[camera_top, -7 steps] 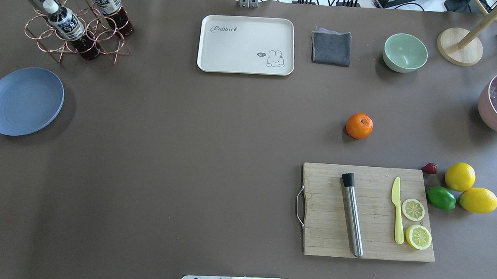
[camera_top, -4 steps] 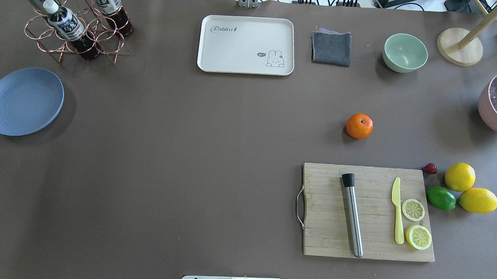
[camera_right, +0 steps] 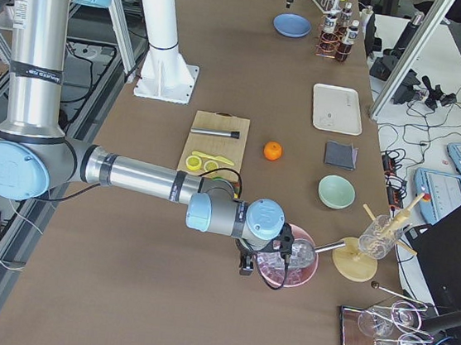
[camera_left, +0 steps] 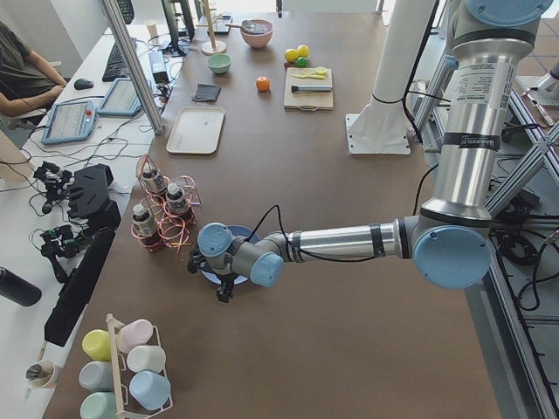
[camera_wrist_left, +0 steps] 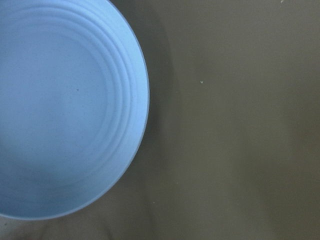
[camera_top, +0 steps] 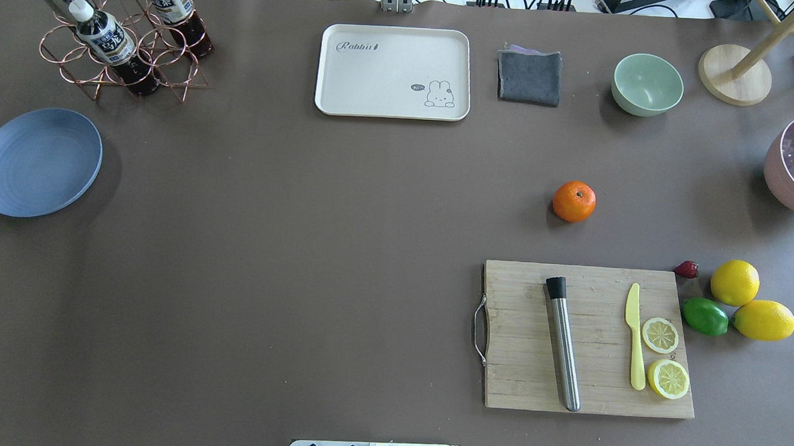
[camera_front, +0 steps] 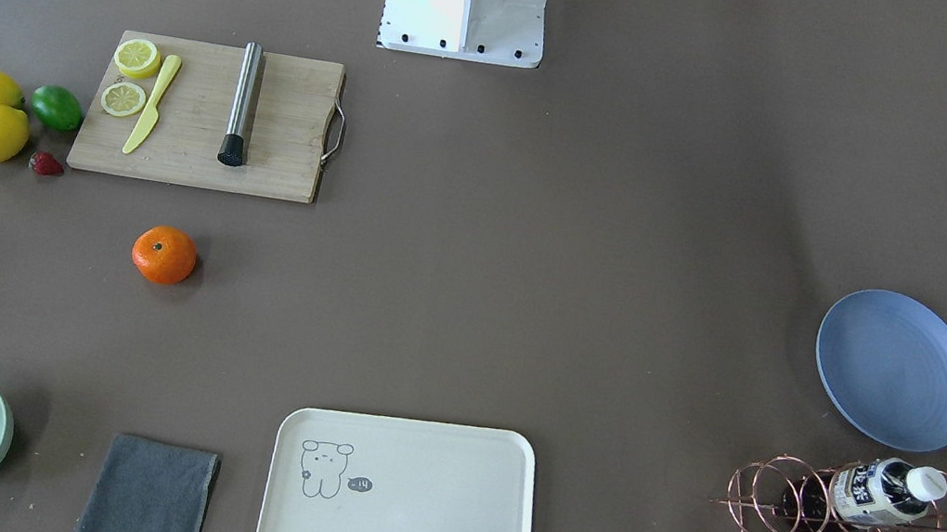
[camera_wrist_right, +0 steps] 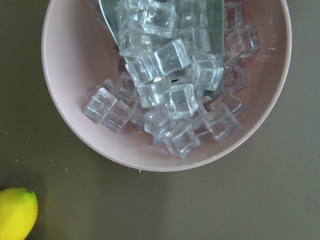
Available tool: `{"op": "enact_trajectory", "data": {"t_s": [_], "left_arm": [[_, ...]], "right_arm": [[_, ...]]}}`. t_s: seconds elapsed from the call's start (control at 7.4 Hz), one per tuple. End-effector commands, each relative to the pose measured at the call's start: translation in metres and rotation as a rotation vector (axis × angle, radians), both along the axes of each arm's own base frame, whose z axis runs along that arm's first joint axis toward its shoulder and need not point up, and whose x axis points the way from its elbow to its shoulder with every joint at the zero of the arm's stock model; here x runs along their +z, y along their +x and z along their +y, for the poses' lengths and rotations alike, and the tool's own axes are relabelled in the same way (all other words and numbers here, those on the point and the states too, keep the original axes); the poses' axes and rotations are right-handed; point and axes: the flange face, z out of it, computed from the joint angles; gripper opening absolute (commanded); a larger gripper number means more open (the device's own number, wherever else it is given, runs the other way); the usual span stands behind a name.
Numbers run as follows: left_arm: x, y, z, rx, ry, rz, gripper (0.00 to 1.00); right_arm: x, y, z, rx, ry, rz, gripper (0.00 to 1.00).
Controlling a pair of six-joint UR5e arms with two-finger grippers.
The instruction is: Pick orange to plate
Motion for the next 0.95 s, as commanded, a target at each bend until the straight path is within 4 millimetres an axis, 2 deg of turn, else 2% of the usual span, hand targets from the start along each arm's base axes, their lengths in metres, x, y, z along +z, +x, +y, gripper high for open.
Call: {"op": "enact_trajectory", "data": {"t_s": [0.0,0.14,0.81], "left_arm": [[0.010,0.016,-0.005,0.007,0.004,0.002,0.86],[0.009,0.016,-0.008,0.006,0.005,0.002,0.72],[0.009,0.019,-0.018,-0.011,-0.021,0.001,0.66]], "right_arm": [[-0.002,0.000,-0.001,-0.001,0.006,0.000,1.00],[-0.002,-0.001,-0.001,-0.002,0.004,0.000,1.00],[-0.004,-0.001,-0.003,-0.001,0.009,-0.002,1.00]]}}
